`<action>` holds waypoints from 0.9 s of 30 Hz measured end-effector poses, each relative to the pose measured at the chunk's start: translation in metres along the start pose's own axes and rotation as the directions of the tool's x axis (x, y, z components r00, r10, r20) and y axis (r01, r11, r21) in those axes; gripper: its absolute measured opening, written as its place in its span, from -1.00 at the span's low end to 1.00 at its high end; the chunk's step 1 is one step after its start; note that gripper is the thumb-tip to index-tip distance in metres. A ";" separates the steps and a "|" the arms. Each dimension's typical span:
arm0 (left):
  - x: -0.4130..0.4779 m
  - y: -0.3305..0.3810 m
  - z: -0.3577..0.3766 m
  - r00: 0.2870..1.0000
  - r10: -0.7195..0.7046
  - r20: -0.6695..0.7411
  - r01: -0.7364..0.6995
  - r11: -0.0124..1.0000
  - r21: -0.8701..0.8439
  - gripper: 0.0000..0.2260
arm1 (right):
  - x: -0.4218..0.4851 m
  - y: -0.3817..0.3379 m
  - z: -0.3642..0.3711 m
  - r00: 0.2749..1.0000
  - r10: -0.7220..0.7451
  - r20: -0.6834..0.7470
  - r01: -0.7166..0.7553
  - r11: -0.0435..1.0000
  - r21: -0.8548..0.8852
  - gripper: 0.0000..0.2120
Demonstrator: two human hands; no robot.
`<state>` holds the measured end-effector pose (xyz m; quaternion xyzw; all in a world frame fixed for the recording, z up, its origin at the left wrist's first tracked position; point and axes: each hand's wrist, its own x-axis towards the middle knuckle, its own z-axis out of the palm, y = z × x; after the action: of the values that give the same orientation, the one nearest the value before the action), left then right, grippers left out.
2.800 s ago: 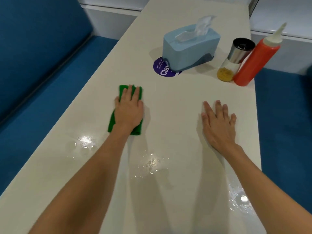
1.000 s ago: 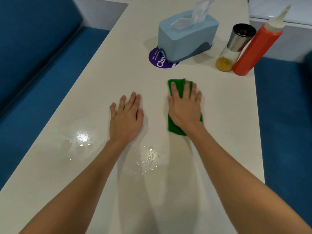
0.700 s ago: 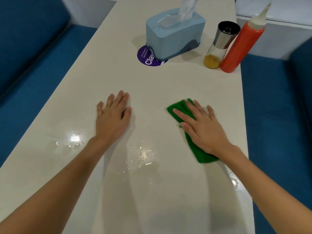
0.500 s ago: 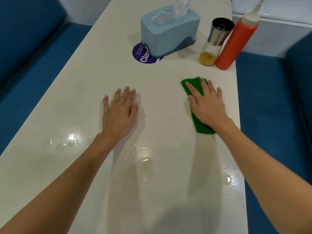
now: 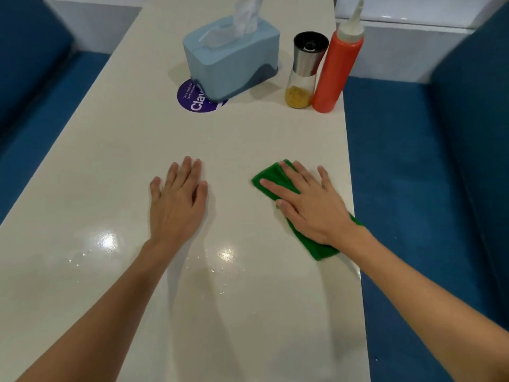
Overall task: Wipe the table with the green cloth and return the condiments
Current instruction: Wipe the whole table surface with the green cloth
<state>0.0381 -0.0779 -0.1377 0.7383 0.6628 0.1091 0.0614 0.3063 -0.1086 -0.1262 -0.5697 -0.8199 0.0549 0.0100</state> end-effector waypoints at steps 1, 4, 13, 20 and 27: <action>0.001 0.002 0.000 1.000 -0.002 0.000 0.002 1.000 0.009 -0.53 | 0.002 0.017 -0.003 0.999 0.039 0.002 -0.039 0.999 -0.007 -0.54; 0.002 0.005 0.000 1.000 -0.006 0.003 0.006 0.999 0.036 -0.52 | 0.024 0.050 -0.009 0.988 0.156 -0.011 -0.156 0.988 0.003 -0.55; 0.004 0.003 0.000 1.000 -0.015 0.006 0.015 0.999 0.051 -0.50 | 0.064 -0.011 0.003 0.963 0.251 -0.095 -0.245 0.967 0.072 -0.54; 0.004 0.002 0.001 1.000 -0.014 0.014 0.013 0.999 0.032 -0.49 | -0.025 0.018 -0.002 0.999 -0.045 0.002 0.045 0.998 0.038 -0.55; 0.006 0.007 0.002 1.000 -0.012 -0.004 0.012 1.000 0.028 -0.49 | 0.015 0.080 -0.007 0.964 0.259 -0.062 -0.254 0.964 0.075 -0.52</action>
<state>0.0456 -0.0730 -0.1372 0.7348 0.6688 0.1007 0.0507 0.3760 -0.0662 -0.1279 -0.6721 -0.7360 0.0627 0.0508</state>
